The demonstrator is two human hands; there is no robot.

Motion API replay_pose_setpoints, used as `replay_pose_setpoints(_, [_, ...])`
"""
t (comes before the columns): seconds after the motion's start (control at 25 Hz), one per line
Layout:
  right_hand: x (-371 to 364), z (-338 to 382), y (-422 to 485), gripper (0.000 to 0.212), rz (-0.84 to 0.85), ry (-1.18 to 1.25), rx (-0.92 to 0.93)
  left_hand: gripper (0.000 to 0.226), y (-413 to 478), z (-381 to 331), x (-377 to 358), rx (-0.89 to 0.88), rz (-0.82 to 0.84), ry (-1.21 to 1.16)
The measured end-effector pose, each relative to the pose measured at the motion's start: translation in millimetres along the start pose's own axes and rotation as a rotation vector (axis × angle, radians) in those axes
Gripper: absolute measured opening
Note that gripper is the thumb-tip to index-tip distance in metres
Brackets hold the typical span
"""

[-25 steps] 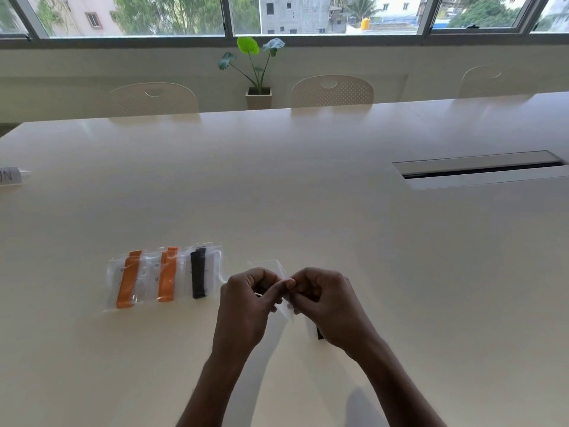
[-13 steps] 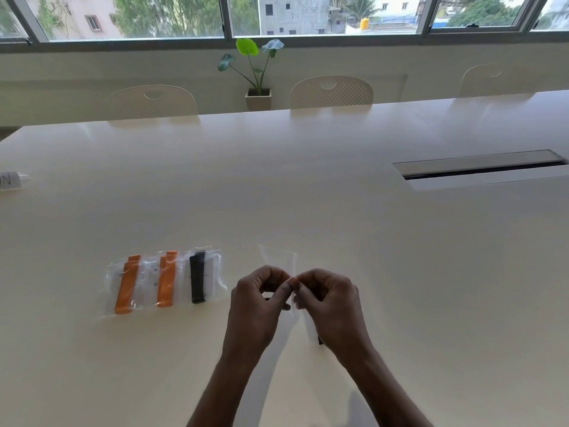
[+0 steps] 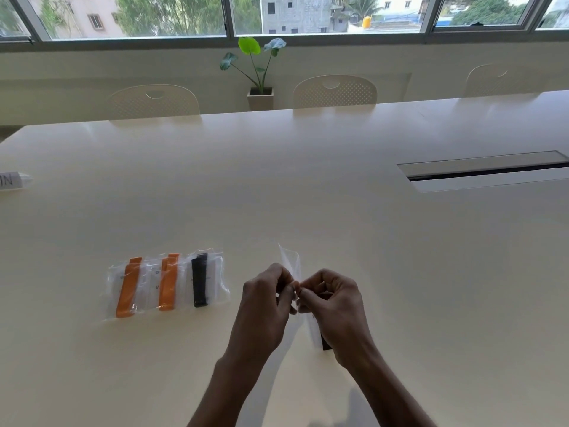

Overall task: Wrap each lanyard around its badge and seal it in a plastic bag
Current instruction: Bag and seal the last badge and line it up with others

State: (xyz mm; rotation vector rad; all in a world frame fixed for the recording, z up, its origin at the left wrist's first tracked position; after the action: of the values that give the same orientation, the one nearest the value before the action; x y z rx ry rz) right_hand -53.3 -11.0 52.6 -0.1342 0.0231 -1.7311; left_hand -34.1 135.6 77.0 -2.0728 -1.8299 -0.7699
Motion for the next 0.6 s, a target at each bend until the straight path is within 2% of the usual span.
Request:
replay_pose_setpoints(0.28, [-3,-2,-1,0.016,-0.087,-0.102,0.034,0.013,-3,-7,-10,0.023,-0.017,0.173])
replay_pose_setpoints(0.6, [-2,-11,-2,0.014,-0.021,-0.008,-0.032,0.013,-6,-8,-10,0.042,0.041,0.191])
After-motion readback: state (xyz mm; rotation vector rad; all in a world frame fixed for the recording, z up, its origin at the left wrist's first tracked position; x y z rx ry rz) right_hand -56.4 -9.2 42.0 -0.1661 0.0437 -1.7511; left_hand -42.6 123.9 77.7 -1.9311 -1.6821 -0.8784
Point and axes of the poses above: each hand's wrist, its own y-axis towards the middle knuckle, its own x-axis out of the back of the hand, z = x × y, the point moved 7 cm from there along y, towards the middle knuckle, and after that the axes turned 2 degrees about z, right-handed, at the moved point
